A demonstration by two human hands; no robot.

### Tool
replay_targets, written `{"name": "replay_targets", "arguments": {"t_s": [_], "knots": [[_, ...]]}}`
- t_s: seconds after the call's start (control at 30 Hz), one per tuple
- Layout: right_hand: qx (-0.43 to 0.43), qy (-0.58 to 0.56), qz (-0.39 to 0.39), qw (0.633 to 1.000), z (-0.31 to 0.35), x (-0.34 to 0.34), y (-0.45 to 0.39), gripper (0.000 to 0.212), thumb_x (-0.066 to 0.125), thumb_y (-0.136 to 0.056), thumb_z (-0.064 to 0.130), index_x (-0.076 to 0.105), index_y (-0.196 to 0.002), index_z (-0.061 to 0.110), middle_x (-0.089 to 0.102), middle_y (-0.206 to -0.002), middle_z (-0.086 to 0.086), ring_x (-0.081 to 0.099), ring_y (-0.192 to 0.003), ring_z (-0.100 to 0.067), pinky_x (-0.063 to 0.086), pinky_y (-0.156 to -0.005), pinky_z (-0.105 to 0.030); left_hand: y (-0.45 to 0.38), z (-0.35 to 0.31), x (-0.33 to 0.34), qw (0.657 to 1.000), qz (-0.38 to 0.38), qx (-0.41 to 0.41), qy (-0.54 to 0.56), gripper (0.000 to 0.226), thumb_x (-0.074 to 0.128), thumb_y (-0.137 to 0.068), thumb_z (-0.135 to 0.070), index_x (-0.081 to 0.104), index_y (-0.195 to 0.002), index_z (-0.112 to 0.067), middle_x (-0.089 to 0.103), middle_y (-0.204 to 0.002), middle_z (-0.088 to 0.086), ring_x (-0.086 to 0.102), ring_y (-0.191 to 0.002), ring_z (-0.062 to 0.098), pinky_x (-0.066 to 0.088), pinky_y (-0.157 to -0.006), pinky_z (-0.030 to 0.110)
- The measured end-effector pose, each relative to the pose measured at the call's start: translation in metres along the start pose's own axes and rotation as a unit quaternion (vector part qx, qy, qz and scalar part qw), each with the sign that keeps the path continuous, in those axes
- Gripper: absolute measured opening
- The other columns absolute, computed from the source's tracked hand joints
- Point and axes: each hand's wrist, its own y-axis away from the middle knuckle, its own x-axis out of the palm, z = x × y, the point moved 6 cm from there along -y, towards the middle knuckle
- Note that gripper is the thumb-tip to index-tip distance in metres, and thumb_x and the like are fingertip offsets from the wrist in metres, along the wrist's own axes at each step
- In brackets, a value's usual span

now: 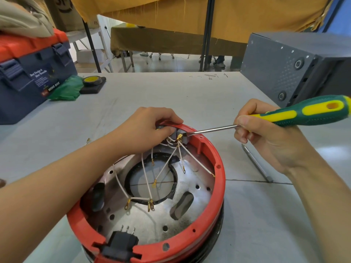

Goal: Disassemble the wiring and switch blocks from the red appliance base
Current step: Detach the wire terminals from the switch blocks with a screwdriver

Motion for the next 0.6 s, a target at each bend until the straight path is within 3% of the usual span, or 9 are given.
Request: {"name": "replay_targets", "arguments": {"t_s": [0.2, 0.43, 0.6], "knots": [[0.029, -0.061, -0.018, 0.998, -0.0077, -0.0017, -0.0020, 0.024, 0.058, -0.077, 0.008, 0.062, -0.057, 0.020, 0.051, -0.055, 0.003, 0.046, -0.051, -0.009, 0.040, -0.050, -0.020, -0.0001, -0.0004, 0.0003, 1.000, 0.002, 0.003, -0.006, 0.025, 0.059, -0.088, -0.010, 0.068, -0.109, -0.021, 0.068, -0.103, -0.010, 0.060, -0.094, 0.001, 0.040, -0.084, 0.007], [0.045, -0.072, -0.017, 0.996, -0.0108, -0.0006, -0.0014, 0.023, 0.056, -0.077, 0.009, 0.060, -0.057, 0.019, 0.050, -0.054, 0.001, 0.043, -0.051, -0.009, 0.040, -0.050, -0.021, -0.0003, 0.0007, 0.0007, 1.000, 0.003, 0.003, -0.004, 0.025, 0.059, -0.089, -0.011, 0.068, -0.109, -0.021, 0.068, -0.101, -0.012, 0.059, -0.090, -0.003, 0.039, -0.081, 0.002], [0.001, -0.021, -0.029, 0.999, -0.0012, 0.0024, -0.0016, 0.020, 0.064, -0.074, 0.013, 0.061, -0.057, 0.022, 0.052, -0.054, 0.003, 0.045, -0.050, -0.010, 0.039, -0.049, -0.020, 0.0000, 0.0034, 0.0005, 1.000, -0.001, -0.002, 0.006, 0.024, 0.059, -0.089, -0.013, 0.068, -0.109, -0.023, 0.069, -0.104, -0.011, 0.060, -0.094, -0.001, 0.039, -0.082, 0.002]]}}
